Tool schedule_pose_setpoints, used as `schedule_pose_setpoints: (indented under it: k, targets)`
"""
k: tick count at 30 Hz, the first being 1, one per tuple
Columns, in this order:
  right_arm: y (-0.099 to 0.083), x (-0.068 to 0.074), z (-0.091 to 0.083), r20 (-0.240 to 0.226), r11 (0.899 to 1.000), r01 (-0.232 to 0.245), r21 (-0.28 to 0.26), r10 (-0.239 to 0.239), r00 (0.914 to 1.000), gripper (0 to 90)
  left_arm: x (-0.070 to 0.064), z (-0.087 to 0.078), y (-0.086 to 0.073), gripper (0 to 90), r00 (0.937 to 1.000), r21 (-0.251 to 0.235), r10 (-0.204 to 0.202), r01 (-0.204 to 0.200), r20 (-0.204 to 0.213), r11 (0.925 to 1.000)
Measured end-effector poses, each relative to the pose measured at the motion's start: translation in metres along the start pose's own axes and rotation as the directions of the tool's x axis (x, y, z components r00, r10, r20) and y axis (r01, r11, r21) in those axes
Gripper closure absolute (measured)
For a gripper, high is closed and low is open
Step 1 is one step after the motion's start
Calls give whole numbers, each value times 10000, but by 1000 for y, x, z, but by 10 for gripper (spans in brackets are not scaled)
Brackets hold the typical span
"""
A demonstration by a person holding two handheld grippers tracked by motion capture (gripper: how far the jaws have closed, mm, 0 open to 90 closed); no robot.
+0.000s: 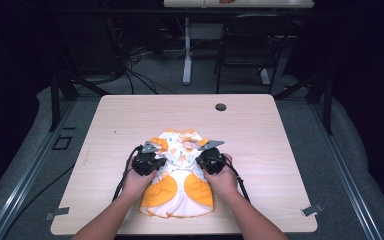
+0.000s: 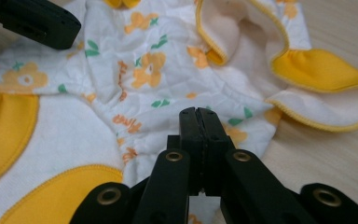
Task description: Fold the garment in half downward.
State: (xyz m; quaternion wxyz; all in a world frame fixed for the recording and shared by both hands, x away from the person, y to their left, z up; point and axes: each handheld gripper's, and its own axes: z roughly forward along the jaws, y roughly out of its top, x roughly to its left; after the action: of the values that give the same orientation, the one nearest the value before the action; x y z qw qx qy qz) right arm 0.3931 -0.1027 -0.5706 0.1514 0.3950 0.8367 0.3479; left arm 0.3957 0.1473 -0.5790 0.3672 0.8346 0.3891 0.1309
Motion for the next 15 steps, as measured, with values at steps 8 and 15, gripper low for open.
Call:
schedule_pose_setpoints:
  k: [8, 15]
  targets:
    - [-7, 2, -1, -100, 9986, 412, 325, -409, 9991, 898, -2, -3, -4, 890, 9994, -61, -77, 79, 346, 10000]
    - [-16, 7, -13, -428, 9965, 631, 550, -608, 9972, 897, -13, -10, -11, 887, 9975, 124, 122, -131, 699, 9998]
